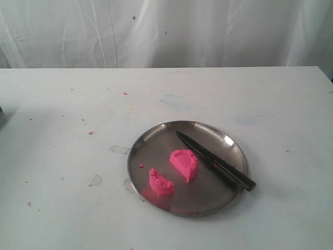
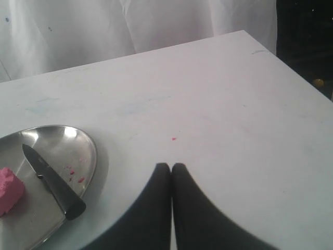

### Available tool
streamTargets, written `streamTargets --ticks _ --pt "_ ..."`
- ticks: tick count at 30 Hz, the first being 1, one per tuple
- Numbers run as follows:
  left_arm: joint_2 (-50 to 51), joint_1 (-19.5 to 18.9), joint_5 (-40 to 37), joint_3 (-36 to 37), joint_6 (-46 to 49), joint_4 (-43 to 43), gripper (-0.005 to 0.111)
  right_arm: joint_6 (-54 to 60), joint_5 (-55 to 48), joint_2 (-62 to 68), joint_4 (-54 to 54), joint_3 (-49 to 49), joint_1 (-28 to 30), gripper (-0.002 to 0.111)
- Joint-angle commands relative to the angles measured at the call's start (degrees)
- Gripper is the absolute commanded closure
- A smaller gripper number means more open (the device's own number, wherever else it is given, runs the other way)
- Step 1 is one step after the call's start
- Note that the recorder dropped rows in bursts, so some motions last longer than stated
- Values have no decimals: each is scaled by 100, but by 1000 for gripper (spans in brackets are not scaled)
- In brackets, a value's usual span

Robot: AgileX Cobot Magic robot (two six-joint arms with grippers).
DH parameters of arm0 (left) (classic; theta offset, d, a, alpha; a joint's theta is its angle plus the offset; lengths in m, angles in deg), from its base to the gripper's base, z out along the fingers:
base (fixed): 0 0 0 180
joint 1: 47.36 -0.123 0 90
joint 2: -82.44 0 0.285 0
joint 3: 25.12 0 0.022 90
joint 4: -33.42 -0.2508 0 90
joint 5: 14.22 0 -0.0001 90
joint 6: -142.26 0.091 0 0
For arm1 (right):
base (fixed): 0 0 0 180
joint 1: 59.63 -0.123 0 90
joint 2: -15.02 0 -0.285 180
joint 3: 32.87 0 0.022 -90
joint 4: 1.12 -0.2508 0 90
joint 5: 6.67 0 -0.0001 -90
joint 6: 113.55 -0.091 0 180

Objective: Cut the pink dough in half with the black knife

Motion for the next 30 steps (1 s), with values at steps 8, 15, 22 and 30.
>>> streamTargets --ticks 8,15,22,30 --pt "-1130 -7 -710 1741 2906 5378 107 63 52 -27 -11 -21 8 108" --pt "-1130 -8 -2695 2122 3052 6210 107 63 52 -27 -11 -21 8 108" --pt "-1130 -8 -3361 2122 2885 6210 107 63 52 -27 -11 -21 8 108" --pt "-1130 -8 -3362 2122 3149 6139 107 63 52 -27 -11 -21 8 108"
